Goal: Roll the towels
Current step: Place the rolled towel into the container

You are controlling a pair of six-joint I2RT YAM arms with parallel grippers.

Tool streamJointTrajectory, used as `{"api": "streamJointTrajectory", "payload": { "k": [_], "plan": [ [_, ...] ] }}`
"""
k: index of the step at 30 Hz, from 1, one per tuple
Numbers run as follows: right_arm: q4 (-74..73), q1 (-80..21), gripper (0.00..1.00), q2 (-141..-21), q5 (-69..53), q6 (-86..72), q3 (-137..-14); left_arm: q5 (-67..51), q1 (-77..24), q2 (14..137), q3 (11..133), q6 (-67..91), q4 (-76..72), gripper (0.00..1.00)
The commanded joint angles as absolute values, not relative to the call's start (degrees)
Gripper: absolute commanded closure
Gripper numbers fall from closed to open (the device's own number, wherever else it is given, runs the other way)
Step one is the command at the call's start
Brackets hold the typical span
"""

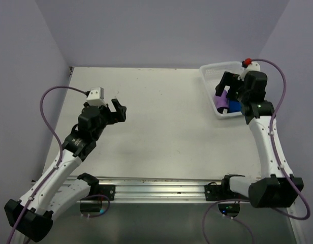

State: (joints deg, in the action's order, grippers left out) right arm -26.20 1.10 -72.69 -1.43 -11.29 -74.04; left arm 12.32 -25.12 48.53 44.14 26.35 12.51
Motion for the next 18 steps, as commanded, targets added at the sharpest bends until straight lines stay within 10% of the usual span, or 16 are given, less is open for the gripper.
{"api": "streamJointTrajectory", "payload": {
  "k": [1,18],
  "plan": [
    [-34.07,0.44,0.01,-66.30,-5.72,-19.24,-67.60,19.41,-24.70,46.59,47.11,21.89,21.52,0.01],
    [-34.89,0.44,0.01,-45.44,-0.80,-23.46,-45.26,19.77,-24.70,39.99,47.11,19.43,25.14,0.01]
  ]
}}
